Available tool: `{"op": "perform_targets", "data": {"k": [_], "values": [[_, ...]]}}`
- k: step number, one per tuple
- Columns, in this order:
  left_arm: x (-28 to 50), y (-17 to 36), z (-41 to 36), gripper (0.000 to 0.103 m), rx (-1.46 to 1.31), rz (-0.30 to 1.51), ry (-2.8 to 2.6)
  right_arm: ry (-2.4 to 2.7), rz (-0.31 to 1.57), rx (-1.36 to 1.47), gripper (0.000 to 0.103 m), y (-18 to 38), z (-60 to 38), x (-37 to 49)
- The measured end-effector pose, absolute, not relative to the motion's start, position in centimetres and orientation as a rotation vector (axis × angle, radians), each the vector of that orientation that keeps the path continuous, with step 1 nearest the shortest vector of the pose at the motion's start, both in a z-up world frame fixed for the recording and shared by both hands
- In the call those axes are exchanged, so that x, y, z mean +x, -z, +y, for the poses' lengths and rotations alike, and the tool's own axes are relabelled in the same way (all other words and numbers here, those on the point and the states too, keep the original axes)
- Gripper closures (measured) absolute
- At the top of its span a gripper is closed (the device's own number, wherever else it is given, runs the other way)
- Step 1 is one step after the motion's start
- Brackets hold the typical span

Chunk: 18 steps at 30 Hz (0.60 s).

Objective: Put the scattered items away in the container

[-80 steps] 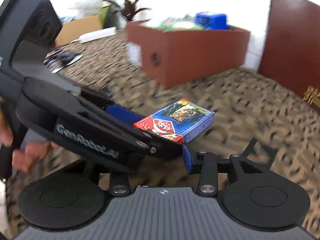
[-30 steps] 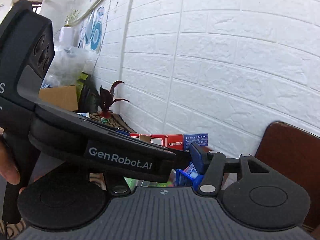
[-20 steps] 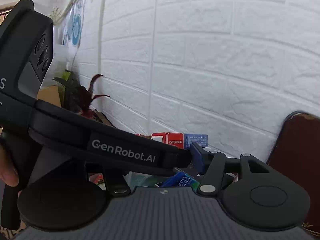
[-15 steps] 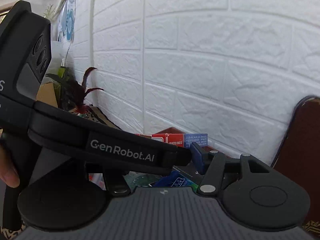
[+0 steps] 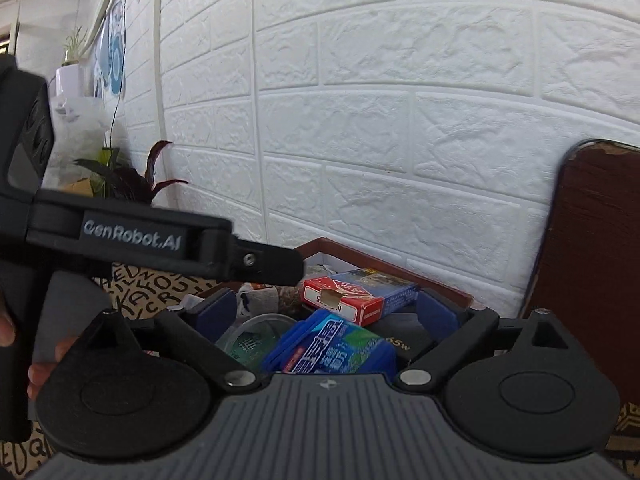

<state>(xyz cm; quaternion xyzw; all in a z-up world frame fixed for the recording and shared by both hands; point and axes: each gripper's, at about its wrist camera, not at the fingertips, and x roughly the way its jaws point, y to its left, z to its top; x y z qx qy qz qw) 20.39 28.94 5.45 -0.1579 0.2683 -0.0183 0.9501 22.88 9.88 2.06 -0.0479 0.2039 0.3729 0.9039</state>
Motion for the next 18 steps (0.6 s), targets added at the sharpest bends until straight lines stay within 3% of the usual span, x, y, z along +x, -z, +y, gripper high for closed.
{"op": "perform_targets", "data": {"k": [8,18], "values": [[11.4,-7.0,25.6,0.0,-0.259,0.501,-0.028,-0.684,0.476,-0.132,0.0,-3.5,6.1,15.6],[1.0,-4.8,18.9,0.0,-0.044,0.547,-0.163,-0.606,0.511,-0.241,0.0,-1.9,1.9,4.2]]}}
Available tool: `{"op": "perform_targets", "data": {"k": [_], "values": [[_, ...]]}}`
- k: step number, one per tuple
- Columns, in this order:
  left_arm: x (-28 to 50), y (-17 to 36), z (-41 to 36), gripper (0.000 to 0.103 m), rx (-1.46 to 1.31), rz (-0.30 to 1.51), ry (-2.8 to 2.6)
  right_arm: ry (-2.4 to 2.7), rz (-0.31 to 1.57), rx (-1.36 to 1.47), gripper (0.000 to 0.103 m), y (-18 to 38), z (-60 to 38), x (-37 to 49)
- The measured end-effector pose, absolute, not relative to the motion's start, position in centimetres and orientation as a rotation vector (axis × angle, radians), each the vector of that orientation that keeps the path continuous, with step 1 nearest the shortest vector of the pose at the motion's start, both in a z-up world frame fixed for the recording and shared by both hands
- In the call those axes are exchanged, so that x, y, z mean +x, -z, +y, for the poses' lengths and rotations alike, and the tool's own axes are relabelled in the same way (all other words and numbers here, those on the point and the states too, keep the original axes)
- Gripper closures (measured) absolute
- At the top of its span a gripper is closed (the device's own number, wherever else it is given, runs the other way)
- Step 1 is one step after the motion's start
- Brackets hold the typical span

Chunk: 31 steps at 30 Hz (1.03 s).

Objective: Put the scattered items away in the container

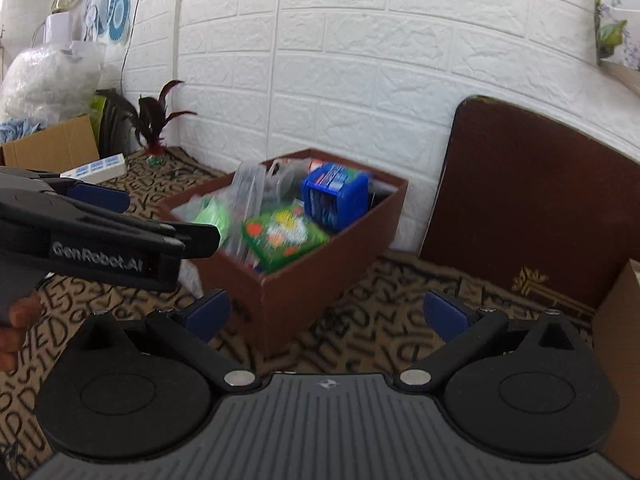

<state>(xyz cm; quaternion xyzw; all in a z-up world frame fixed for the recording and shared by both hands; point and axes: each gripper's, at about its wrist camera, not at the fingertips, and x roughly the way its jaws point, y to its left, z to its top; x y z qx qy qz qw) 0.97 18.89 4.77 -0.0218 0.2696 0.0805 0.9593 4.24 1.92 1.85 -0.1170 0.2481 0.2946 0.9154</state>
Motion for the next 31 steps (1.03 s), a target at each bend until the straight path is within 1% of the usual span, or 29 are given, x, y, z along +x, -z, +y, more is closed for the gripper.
{"op": "perform_targets", "data": {"k": [4,10,21,31], "values": [[-2.1,-4.0,17.5,0.0,-0.024,0.548,-0.206,-0.592,0.543,-0.213,0.0,-1.1,1.0,1.2],[-4.7,-3.1,16.4,0.0,-0.011,0.579,-0.217,-0.588,0.581,-0.212,0.0,-0.1,0.5,-1.8],[-6.4,-3.0,16.0,0.0,-0.018,0.597,-0.225,-0.525,0.604,-0.214,0.0,0.0,0.6,-3.1],[-6.3,-2.7,16.0,0.0,-0.035,0.594,-0.182,-0.516,0.626,-0.205,0.0,0.3,0.5,-2.9]]}}
